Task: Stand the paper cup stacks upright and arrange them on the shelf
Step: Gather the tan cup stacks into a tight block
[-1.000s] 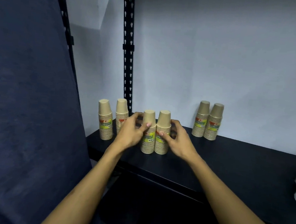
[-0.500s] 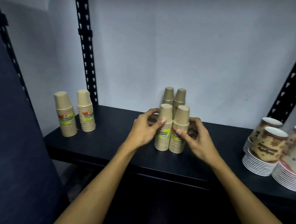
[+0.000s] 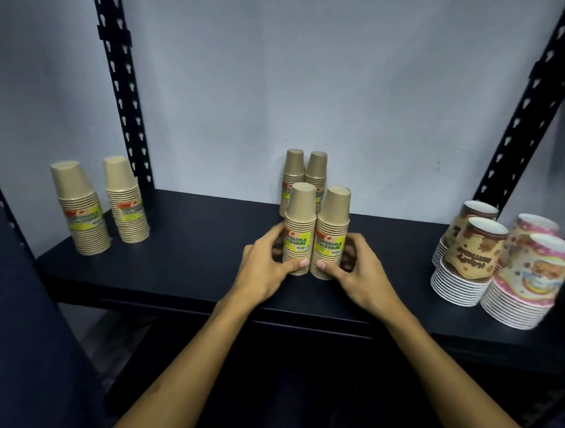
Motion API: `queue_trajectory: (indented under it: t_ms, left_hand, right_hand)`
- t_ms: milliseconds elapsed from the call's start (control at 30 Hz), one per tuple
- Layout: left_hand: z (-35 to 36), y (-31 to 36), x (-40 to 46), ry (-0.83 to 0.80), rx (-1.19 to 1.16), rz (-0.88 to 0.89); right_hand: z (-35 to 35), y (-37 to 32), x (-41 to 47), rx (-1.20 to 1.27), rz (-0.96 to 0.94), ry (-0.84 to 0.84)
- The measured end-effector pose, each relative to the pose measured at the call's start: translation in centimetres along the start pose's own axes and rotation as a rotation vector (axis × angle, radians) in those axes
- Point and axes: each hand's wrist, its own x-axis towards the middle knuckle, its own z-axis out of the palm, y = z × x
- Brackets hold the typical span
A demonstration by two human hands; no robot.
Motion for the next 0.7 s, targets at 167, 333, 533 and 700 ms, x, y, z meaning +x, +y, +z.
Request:
queue_trajectory:
  t_ms: [167,333,533,700]
  left_hand:
    - [0.3,-0.6,0.2,0.002,0.021,-0.026]
    - [0.4,-0.8,0.6,-0.014,0.088,-0.039]
    - [0.2,-1.4,2.8,-0.019,0.232,-0.096]
    - [-0.1,-2.0,5.3,-0.009,0.303,-0.127]
  right_hand:
    - [-0.2,0.5,0.2,0.02,0.007,-0.035]
    - [-0.6,0.9,1.2,-0.002,0.005,-0.125]
    - [-0.1,1.3,3.1,-0.067,0.01,-0.162]
    - [0.9,1.1,5.3,-0.152,0.039,-0.129]
